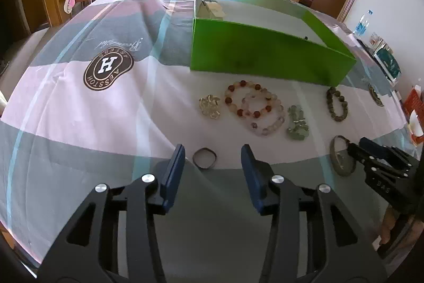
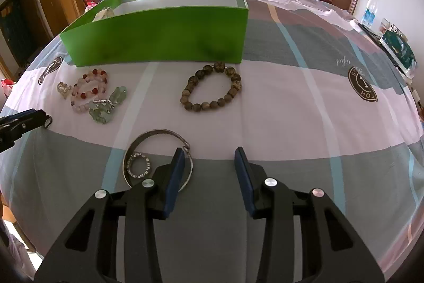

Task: Organize jewelry
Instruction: 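Withdraw both tools from the box back over the remaining jewelry, then grasp the silver bangle with the right tool while the left tool grasps the black band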

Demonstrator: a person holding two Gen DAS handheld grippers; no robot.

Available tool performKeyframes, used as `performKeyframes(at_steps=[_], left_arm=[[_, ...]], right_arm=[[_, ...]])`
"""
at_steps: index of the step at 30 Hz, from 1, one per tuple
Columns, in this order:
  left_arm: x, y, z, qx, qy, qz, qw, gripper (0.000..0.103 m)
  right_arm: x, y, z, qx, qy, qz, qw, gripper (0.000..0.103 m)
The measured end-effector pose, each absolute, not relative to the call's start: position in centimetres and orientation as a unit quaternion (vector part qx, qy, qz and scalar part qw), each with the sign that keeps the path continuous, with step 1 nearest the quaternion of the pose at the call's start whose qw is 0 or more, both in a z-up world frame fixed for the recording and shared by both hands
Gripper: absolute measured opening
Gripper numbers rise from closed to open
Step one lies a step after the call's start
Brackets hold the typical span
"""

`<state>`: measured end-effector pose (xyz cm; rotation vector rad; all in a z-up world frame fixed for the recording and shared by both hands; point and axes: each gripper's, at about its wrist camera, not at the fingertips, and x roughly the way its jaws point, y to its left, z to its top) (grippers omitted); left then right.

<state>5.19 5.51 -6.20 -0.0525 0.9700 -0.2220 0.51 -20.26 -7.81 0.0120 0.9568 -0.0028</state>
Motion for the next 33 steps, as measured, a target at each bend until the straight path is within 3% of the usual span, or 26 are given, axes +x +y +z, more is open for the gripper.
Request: performKeyframes(at_steps=[19,33], left_arm=[[3.5,7.1,-7.1,-0.007,0.489,-0.079,0.869,0.05],[5.5,4.2,-7.3,0.011,0.474,-0.113,0.873,0.05]], right_arm=[[0.8,-20.2,-7.8,0.008,0.461,0.001,0.887,0.042],[0.8,-19.8,-7.9,0.007,0.462,0.004,0.887,0.042]])
